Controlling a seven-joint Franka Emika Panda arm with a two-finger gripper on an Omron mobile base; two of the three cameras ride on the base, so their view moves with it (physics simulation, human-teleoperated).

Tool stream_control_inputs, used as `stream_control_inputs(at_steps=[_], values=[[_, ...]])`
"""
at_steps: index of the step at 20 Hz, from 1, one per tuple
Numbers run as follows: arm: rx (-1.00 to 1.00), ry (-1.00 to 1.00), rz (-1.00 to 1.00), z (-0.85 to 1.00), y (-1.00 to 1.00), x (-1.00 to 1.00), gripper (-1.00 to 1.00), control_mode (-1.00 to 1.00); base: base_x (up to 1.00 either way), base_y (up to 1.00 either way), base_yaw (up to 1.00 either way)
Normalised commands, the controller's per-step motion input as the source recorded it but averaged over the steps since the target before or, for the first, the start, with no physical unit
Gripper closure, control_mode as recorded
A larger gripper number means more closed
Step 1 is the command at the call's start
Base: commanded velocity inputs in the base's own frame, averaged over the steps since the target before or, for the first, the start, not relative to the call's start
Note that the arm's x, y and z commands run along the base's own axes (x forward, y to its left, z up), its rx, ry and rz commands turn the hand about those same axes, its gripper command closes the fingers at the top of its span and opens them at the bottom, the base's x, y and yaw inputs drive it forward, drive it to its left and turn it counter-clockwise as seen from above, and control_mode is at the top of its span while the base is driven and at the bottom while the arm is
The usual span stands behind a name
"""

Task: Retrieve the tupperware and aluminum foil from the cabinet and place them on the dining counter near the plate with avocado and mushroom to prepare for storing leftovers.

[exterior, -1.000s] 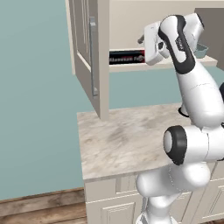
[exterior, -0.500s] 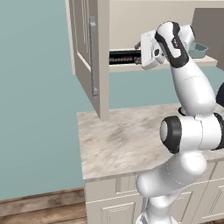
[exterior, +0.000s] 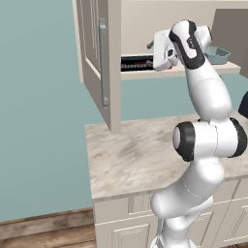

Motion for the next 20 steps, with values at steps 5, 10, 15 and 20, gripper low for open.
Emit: stream_control_inputs(at_steps=[5, 10, 15, 20], values=[[0.0, 0.14, 0.0, 0.32, 0.0, 0.18, -1.0, -1.0, 0.0, 0.0, 0.0], [-0.05, 0.03, 0.01, -0.14, 0.0, 0.12, -1.0, -1.0, 0.0, 0.0, 0.0], [-0.09, 0.0, 0.01, -0.45, 0.0, 0.01, -1.0, -1.0, 0.0, 0.0, 0.0], [-0.08, 0.0, 0.01, -0.53, 0.0, 0.01, -1.0, -1.0, 0.0, 0.0, 0.0]])
